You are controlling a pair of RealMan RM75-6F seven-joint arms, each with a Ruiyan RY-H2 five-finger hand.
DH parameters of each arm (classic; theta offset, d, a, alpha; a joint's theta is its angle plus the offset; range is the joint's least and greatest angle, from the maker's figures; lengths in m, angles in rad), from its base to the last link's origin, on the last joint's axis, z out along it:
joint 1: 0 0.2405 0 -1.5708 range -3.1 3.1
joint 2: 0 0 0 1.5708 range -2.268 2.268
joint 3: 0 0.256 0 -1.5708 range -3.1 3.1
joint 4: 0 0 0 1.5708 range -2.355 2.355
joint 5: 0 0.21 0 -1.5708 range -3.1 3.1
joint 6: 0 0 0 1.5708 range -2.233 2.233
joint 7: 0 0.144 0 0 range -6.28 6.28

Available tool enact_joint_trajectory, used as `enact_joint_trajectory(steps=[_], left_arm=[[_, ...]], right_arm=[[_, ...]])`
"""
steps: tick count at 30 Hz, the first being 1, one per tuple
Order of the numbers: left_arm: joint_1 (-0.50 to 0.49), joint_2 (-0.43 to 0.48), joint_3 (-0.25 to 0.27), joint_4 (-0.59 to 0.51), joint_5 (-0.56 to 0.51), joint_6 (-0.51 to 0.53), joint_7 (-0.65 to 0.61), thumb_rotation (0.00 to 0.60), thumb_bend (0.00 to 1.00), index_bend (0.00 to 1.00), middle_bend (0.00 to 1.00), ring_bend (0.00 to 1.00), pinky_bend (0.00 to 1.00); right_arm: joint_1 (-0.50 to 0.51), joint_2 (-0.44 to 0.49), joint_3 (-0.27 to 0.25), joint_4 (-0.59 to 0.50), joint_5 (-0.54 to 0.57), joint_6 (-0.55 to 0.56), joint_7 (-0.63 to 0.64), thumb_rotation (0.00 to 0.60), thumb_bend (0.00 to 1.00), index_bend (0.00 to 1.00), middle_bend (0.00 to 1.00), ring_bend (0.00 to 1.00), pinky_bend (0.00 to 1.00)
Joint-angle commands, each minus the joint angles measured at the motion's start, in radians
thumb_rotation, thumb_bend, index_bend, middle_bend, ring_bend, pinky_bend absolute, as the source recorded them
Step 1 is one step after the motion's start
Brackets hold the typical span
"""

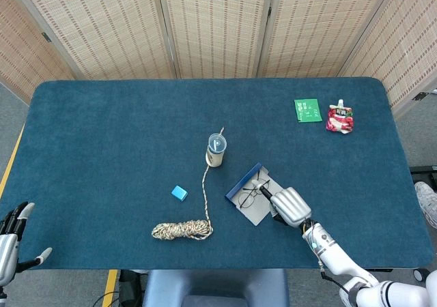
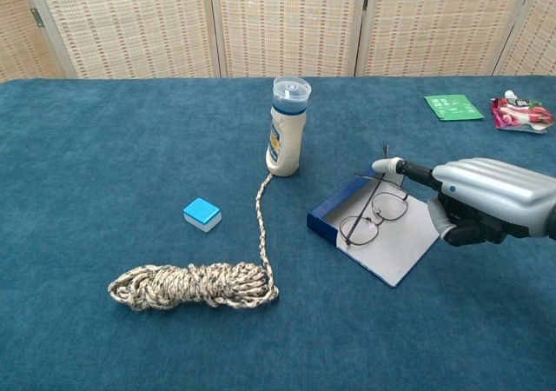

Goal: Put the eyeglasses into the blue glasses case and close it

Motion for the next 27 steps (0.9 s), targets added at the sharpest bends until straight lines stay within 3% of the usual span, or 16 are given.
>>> enact_joint_trajectory(steps=[1, 27], left_arm=[[-0.002, -0.002, 0.001, -0.002, 0.001, -0.005, 0.002, 0.6, 0.19, 0.07, 0.09, 0.12, 0.23], [0.0, -0.004, 0.001, 0.003, -0.002, -0.002, -0.003, 0.6, 0.19, 0.07, 0.09, 0.12, 0.23]], right_arm=[[-0.008, -0.005, -0.001, 0.009, 0.011, -0.011, 0.023, 0.6, 1.0, 0.0, 1.0, 1.0, 0.97], [-0.034, -0.095, -0.013, 0.169, 0.018, -0.075, 0.16, 0.6, 1.0, 0.0, 1.0, 1.0, 0.97]])
